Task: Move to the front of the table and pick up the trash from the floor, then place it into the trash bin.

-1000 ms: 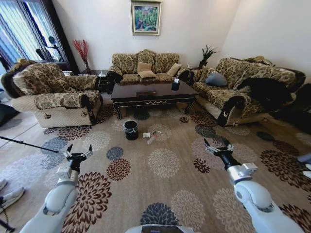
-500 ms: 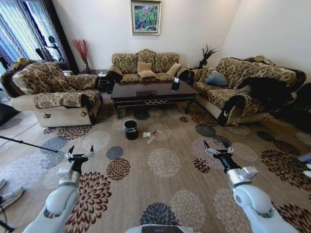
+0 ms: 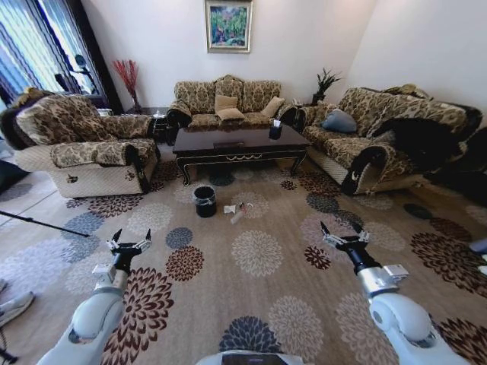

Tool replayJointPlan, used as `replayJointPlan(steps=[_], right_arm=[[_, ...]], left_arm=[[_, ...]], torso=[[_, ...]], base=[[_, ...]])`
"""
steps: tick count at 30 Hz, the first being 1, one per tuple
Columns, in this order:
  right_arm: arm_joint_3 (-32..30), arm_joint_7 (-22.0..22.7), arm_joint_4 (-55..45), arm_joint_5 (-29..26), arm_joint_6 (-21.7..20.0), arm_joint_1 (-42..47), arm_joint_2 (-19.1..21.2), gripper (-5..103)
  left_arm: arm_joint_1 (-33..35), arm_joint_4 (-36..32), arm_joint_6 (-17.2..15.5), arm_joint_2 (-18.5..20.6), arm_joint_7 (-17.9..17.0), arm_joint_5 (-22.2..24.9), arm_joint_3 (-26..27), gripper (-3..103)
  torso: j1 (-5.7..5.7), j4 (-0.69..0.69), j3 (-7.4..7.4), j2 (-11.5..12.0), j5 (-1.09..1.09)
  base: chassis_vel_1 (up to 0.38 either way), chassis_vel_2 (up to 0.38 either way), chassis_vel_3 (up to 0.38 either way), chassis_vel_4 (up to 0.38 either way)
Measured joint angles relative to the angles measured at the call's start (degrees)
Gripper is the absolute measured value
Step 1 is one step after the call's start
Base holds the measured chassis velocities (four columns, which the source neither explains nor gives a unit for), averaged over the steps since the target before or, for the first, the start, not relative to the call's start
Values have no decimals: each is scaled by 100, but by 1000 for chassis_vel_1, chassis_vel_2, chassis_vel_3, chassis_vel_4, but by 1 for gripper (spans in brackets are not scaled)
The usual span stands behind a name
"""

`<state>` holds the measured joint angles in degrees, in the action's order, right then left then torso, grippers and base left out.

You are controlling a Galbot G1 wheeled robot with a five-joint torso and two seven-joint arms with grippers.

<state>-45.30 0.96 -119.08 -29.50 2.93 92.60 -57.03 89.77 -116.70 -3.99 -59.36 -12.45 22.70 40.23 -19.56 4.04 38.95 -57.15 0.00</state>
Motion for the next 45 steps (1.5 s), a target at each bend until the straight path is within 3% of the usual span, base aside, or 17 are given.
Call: replayJointPlan(steps=[10, 22, 45], right_arm=[[339, 69, 406, -73, -68, -307, 167, 100], [205, 84, 227, -134, -109, -155, 125, 100], [116, 53, 77, -91, -86, 9, -99, 100]], left_arm=[[57, -274, 111, -27, -21, -211, -54, 100], [148, -482, 319, -92, 22, -338, -5, 100], [246, -488, 244, -183, -3, -154, 26, 100]], torso=[[133, 1, -171, 305, 0], [276, 1, -354, 631, 0], [541, 1, -706, 1246, 0]], base=[[0, 0, 0, 0], [0, 0, 0, 0], [0, 0, 0, 0]])
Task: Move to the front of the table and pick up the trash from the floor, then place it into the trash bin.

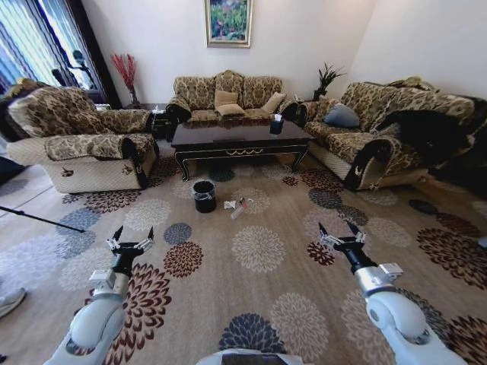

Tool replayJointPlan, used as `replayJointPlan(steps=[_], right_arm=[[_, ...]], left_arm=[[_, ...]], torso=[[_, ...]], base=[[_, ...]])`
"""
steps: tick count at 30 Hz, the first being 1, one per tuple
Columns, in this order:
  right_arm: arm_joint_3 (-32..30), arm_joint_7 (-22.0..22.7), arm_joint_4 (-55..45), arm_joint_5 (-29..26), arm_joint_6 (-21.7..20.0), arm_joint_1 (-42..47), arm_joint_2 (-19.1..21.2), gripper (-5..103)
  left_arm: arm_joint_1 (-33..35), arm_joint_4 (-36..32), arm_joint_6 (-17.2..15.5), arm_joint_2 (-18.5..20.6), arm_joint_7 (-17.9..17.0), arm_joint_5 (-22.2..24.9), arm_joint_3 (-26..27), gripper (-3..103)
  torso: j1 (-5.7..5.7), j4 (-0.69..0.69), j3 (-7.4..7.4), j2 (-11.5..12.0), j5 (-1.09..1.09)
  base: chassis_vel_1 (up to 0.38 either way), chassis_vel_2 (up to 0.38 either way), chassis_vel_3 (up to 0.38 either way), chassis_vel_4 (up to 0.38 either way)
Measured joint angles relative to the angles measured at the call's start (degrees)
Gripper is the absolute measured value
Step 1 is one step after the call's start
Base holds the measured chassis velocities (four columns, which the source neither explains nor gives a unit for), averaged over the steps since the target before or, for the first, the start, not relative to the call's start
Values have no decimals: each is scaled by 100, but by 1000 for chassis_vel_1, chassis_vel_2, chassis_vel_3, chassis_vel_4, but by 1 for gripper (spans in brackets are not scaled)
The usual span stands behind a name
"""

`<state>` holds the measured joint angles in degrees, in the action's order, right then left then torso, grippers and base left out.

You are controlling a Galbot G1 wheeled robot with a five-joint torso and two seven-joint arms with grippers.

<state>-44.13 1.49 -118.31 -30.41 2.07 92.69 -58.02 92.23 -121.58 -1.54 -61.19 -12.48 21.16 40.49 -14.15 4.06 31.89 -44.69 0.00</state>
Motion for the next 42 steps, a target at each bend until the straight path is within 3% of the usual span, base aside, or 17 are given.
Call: replayJointPlan(steps=[42], right_arm=[[43, -10, -142, 223, 86, 404, -262, 100]], left_arm=[[87, -57, 1, -137, 0, -13, -139, 100]], torso=[[433, -1, -598, 1033, 0]], base=[[0, 0, 0, 0]])
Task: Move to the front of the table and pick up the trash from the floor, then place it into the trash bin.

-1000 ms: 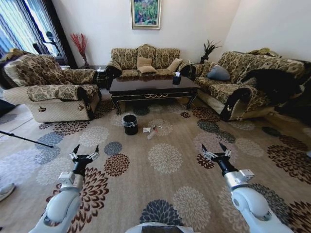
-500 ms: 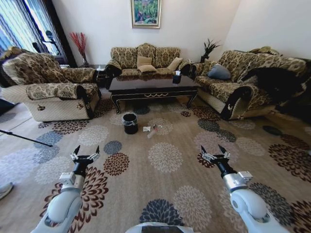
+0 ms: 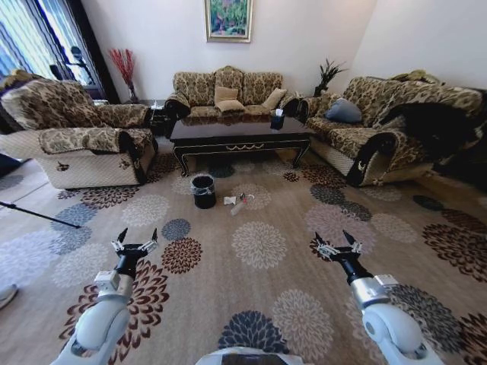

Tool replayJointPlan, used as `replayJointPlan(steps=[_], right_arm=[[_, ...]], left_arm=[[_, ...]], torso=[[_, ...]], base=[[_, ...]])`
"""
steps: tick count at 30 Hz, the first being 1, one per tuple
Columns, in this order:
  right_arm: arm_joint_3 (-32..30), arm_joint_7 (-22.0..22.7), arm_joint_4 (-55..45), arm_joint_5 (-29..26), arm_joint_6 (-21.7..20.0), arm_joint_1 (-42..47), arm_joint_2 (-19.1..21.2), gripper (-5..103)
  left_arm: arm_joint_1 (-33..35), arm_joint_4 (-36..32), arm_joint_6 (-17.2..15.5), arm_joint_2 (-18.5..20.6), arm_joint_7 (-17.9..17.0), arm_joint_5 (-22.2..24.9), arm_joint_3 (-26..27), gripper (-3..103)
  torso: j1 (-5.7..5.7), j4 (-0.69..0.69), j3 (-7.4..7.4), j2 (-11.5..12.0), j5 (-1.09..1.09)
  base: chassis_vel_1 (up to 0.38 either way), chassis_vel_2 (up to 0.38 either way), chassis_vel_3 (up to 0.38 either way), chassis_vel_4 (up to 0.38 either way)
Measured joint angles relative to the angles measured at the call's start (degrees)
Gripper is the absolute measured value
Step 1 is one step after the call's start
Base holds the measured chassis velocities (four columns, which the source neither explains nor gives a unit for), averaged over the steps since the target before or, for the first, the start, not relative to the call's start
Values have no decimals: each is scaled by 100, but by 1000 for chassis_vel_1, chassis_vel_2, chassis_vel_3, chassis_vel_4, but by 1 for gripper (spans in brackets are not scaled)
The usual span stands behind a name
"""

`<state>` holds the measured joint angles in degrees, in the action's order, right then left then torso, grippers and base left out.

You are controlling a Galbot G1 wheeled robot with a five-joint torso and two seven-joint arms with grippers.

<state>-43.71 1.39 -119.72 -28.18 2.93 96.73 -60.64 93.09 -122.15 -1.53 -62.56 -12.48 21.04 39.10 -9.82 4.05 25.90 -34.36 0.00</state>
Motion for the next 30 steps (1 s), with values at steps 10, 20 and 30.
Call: replayJointPlan(steps=[10, 20, 30], right_arm=[[120, -2, 88, 4, 7, -106, -28, 100], [329, -27, 274, 50, 16, -315, -152, 100], [344, -44, 219, 71, 17, -277, -195, 100]], left_arm=[[44, 27, -1, -9, 3, -26, 29, 100], [-49, 142, -81, -100, -78, -54, 26, 100], [-87, 161, -122, -93, -81, 16, 61, 100]], torso=[[90, 0, -147, 236, 0], [183, 0, -286, 470, 0], [268, 0, -406, 674, 0]], base=[[0, 0, 0, 0], [0, 0, 0, 0], [0, 0, 0, 0]])
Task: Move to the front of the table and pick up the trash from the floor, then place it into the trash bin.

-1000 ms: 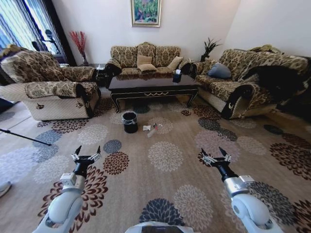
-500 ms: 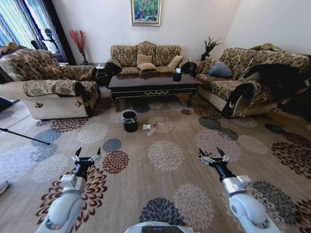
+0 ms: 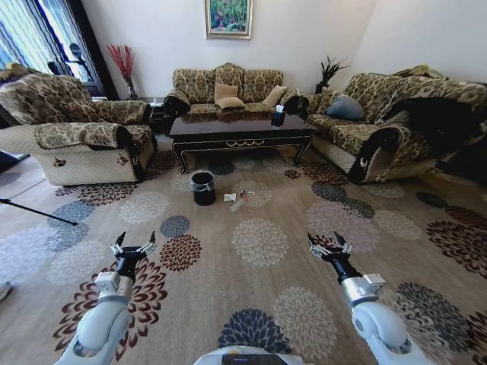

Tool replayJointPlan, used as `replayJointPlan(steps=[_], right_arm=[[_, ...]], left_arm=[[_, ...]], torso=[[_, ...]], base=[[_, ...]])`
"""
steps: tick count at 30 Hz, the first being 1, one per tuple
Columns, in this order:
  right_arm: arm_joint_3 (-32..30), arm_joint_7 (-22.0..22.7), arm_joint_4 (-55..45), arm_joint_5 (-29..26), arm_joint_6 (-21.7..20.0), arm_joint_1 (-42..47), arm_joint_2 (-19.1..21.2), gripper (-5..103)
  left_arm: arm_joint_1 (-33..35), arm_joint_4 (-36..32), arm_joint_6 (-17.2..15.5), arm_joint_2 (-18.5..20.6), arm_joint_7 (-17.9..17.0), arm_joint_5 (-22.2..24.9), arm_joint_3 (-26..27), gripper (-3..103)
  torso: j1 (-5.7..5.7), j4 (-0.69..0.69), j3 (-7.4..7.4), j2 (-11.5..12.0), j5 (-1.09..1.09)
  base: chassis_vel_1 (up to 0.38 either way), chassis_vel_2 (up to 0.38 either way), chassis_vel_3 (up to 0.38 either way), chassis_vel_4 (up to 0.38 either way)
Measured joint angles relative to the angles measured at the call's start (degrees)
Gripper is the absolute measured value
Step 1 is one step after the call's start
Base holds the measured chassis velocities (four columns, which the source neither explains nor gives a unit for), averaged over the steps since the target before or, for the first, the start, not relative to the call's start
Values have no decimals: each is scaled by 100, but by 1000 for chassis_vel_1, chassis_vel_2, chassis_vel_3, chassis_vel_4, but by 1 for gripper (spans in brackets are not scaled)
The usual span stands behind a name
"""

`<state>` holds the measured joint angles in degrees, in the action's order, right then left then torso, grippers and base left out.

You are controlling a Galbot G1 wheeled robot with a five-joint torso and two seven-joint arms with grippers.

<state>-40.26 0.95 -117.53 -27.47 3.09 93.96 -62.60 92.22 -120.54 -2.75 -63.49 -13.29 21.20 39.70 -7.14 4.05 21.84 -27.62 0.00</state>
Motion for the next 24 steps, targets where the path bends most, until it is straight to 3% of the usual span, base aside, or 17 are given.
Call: replayJointPlan(steps=[24], right_arm=[[64, -41, -90, 192, 32, 191, -207, 100]], left_arm=[[-8, -24, -14, -43, -6, 15, 38, 100]], torso=[[206, 0, -367, 573, 0]], base=[[0, 0, 0, 0]])
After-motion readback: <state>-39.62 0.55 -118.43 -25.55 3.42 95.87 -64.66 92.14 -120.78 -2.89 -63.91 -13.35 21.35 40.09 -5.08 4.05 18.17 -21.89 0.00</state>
